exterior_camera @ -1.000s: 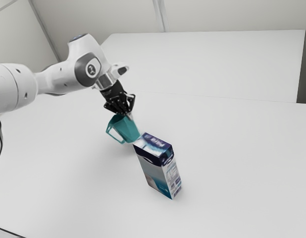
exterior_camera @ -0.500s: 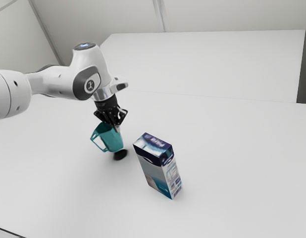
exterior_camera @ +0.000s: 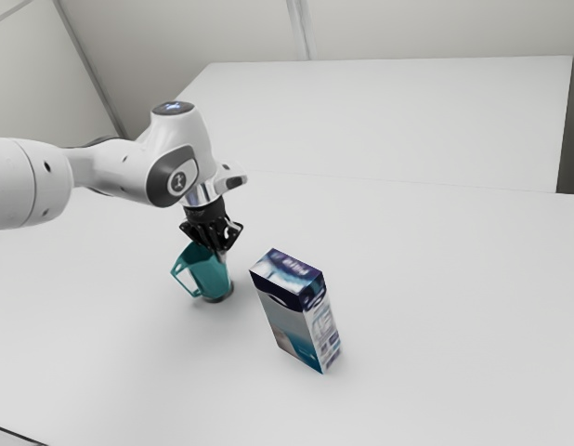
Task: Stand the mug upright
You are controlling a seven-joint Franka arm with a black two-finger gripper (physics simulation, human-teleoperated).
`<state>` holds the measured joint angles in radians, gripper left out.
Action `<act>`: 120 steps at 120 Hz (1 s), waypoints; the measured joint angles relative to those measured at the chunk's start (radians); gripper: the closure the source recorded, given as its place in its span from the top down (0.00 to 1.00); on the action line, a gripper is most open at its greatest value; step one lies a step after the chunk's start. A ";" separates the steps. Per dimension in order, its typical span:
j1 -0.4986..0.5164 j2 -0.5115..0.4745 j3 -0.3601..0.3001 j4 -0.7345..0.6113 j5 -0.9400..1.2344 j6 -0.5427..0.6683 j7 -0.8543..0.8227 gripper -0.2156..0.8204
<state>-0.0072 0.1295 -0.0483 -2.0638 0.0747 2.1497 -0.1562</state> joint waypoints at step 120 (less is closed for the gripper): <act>0.002 -0.110 -0.007 0.346 0.017 -0.253 0.013 0.79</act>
<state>-0.0050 0.0198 -0.0553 -1.7179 0.0913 1.8970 -0.1434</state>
